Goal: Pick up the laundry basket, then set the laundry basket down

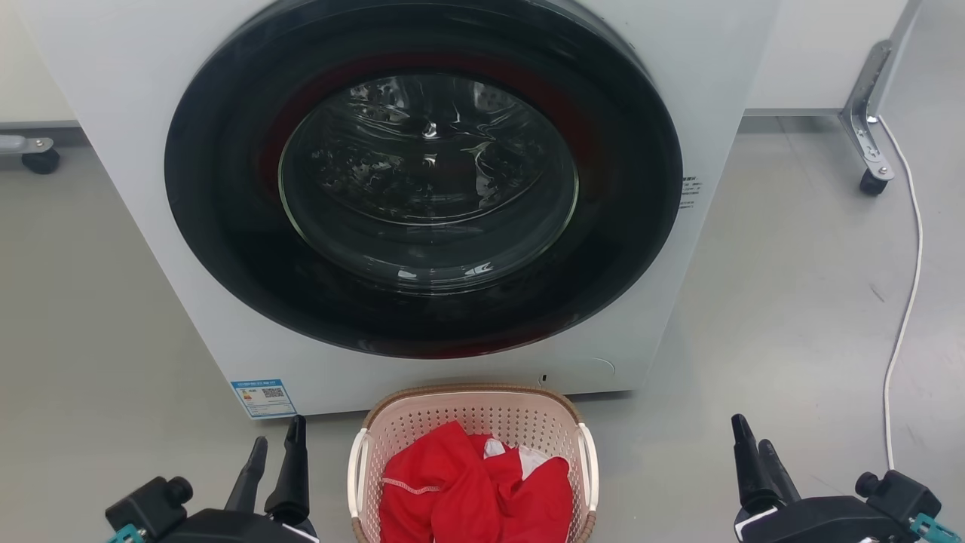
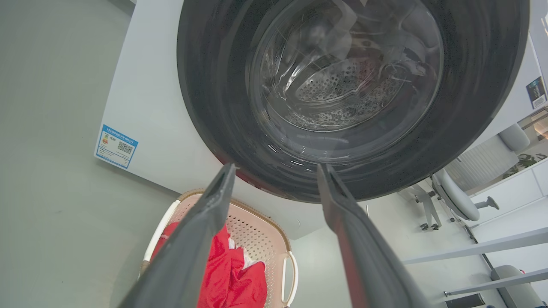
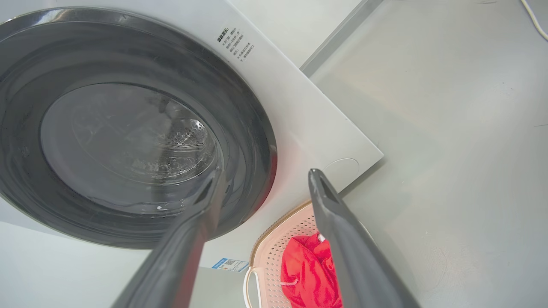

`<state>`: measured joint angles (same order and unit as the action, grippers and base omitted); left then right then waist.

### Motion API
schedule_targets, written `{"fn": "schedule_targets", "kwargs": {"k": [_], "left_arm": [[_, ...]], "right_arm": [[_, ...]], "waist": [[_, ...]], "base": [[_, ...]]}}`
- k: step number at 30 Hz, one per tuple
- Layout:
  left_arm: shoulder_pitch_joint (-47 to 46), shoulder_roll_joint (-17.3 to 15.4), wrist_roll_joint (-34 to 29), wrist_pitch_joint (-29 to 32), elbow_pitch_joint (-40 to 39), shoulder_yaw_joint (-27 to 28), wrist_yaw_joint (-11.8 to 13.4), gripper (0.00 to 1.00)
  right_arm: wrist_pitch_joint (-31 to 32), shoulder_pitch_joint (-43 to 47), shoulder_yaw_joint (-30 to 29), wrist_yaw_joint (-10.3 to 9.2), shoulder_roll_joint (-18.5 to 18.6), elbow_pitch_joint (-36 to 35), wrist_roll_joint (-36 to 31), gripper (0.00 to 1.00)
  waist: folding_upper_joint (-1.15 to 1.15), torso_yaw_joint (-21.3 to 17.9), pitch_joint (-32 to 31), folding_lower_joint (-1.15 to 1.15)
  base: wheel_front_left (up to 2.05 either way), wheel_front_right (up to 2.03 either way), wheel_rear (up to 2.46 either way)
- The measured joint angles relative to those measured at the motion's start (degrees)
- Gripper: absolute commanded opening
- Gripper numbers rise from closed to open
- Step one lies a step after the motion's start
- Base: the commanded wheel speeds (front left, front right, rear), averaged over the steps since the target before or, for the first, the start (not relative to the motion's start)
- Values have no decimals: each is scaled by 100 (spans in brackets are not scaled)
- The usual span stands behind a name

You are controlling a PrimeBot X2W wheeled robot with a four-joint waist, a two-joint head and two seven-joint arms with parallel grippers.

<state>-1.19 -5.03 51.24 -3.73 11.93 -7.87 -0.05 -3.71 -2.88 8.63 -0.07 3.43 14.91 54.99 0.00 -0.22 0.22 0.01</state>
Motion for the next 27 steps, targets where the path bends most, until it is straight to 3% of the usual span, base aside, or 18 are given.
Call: {"fn": "schedule_targets", "kwargs": {"k": [27], "left_arm": [[142,-47,-2528,-554,-358,-302,368,100]], "right_arm": [[-553,13,582,-367,54,-355,-2275,100]], "waist": [[0,-18,-39,0]], "base": [[0,0,0]]}}
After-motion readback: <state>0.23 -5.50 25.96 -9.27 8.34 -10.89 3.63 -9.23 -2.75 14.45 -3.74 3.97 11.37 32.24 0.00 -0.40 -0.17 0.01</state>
